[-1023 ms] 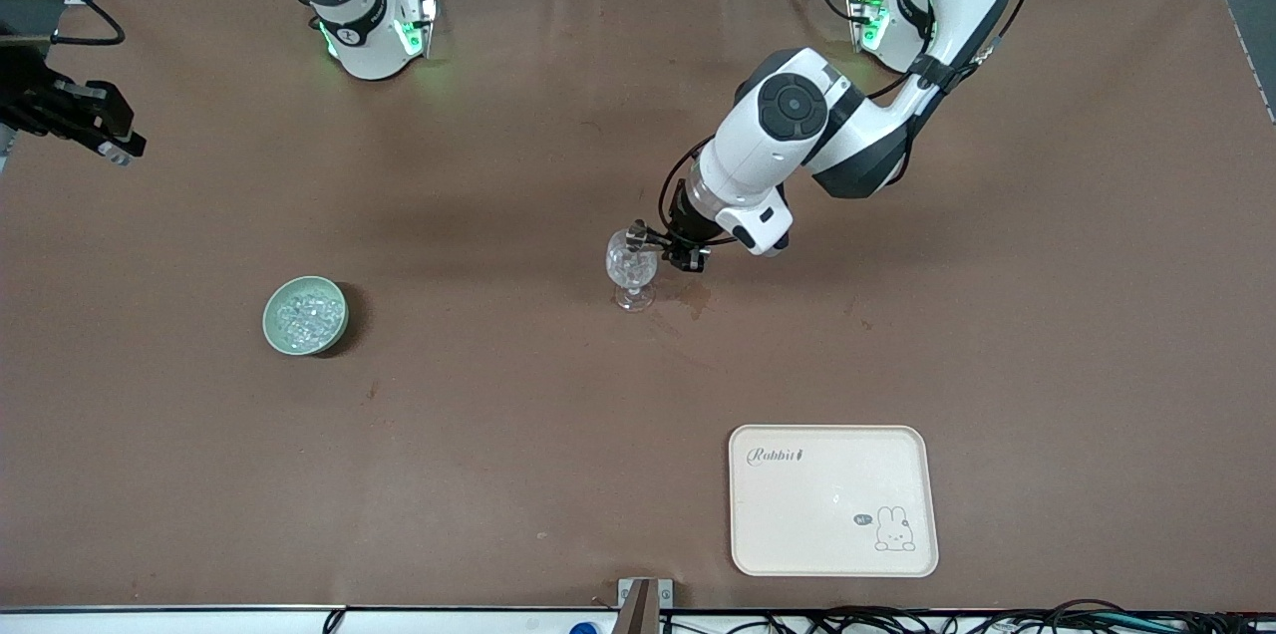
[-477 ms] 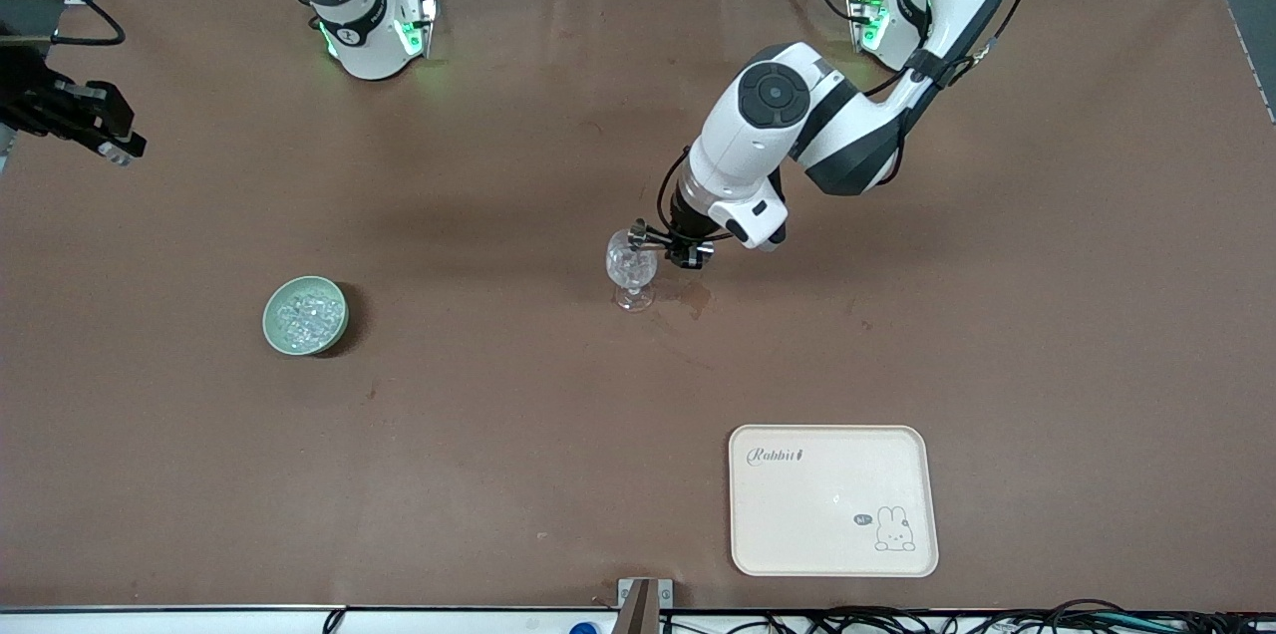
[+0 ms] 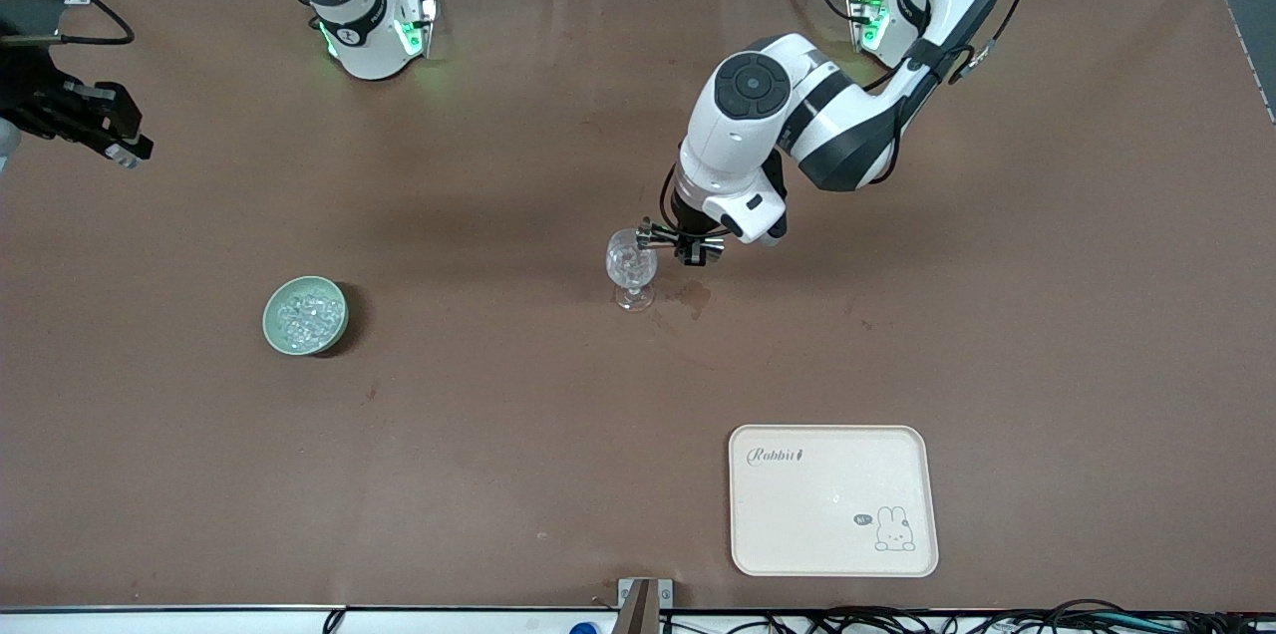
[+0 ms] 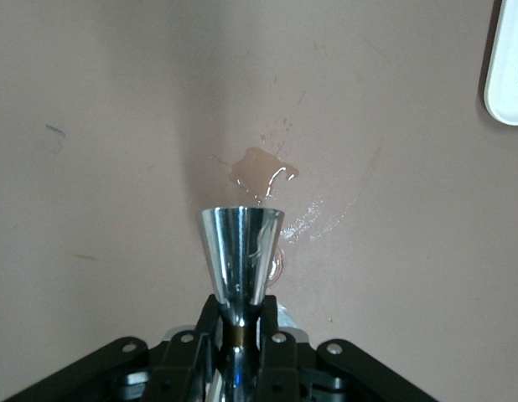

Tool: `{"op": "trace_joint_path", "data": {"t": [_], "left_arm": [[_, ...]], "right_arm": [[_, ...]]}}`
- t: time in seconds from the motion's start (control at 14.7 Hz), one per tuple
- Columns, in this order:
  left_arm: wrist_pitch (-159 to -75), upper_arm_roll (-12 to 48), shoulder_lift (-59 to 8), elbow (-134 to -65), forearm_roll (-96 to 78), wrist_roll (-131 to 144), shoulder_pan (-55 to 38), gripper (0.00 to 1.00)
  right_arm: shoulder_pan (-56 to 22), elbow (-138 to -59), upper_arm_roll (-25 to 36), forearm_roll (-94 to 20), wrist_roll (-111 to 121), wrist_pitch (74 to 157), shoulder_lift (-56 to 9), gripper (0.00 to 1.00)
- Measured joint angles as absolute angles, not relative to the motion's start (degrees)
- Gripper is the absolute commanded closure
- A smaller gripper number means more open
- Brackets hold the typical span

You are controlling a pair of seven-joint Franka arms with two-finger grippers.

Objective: Pour wine and add ice with both arms
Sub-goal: 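Tilt the jigger with the left gripper to pour into the wine glass, then carry the ice cube over the glass while the left gripper moves the jigger away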

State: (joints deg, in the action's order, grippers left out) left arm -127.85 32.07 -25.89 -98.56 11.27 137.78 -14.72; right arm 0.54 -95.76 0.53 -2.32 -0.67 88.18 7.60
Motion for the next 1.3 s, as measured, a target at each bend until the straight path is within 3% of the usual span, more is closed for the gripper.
{"op": "trace_joint_path", "data": {"t": [0.75,1.3], "left_arm": [[-126.11,31.94,-28.26,-95.38,14.26,140.32,-14.65,0.99],[-126.13,32.17,-28.17,-92.69,-8.81,118.55,-10.69,0.99]], "right_arm": [[-3.49,-96.34,0.44,-2.35,-6.44,91.37,6.53,0.95],[-14.53,-96.75,0.2,-2.43,-24.29,97.42,2.49,0.95]]}}
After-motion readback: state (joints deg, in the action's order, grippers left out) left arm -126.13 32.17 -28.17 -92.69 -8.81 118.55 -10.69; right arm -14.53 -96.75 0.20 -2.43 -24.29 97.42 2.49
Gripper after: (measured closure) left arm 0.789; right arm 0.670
